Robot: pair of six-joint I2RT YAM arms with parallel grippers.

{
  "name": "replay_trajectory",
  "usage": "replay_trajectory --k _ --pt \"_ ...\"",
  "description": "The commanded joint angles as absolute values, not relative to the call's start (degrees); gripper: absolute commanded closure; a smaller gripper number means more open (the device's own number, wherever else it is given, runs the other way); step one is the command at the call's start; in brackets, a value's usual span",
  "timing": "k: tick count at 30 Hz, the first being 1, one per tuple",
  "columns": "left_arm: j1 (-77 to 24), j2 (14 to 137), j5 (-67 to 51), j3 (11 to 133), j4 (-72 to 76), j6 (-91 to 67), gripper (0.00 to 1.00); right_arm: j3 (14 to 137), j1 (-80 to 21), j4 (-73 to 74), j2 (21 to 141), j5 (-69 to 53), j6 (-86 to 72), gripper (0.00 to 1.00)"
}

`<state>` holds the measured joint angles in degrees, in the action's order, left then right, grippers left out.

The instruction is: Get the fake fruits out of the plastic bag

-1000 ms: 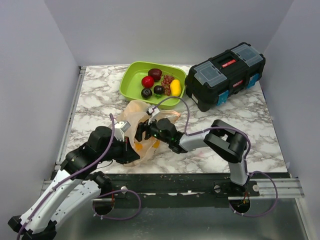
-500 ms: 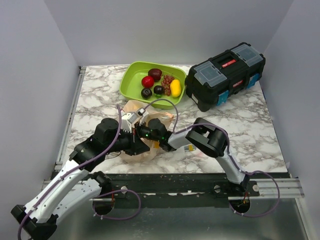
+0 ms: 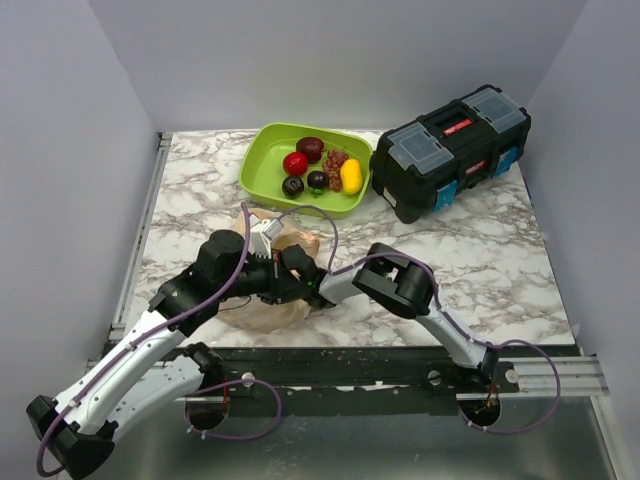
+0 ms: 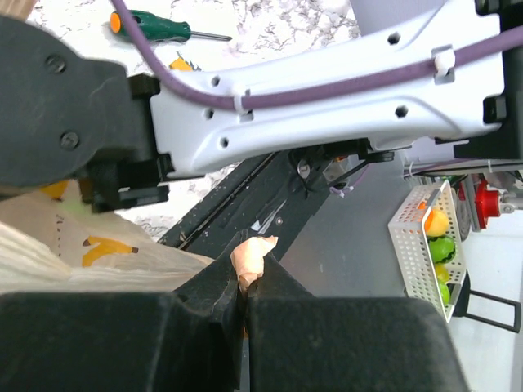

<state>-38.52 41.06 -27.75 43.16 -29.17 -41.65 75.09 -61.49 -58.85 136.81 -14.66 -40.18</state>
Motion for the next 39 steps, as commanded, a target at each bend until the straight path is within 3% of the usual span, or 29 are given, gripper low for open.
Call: replay_trajectory --k 1,11,23,28,32,35,39 --pt "-39.19 43.13 -29.77 43.55 -25.79 -43.44 1.0 80.22 -63.32 -55.96 140.61 -11.57 -39.73 0.0" --pt "-40.04 44.7 -29.84 42.19 -23.37 -45.35 1.0 91.51 -64.7 -38.94 146.02 -2.74 -35.94 0.04" --pt "-40.12 39.13 -18.03 43.49 -35.38 -40.86 1.0 79.02 -67.11 -41.66 142.29 9.09 -27.21 0.28" --pt "-40.16 32.87 -10.84 42.59 -43.64 -40.49 1.0 73.43 -66.95 -44.5 136.9 18.65 -27.17 0.43" --pt "-40.08 28.71 -8.59 43.4 -49.61 -40.52 1.0 69.42 -65.72 -47.53 131.67 20.02 -27.63 0.63" --pt "-40.14 28.34 -5.81 44.77 -54.05 -40.36 1.0 66.94 -64.93 -48.63 128.17 20.42 -27.77 0.73" --pt "-40.09 29.09 -4.69 45.45 -56.63 -40.26 1.0 62.94 -64.47 -50.02 122.55 22.29 -26.49 0.78"
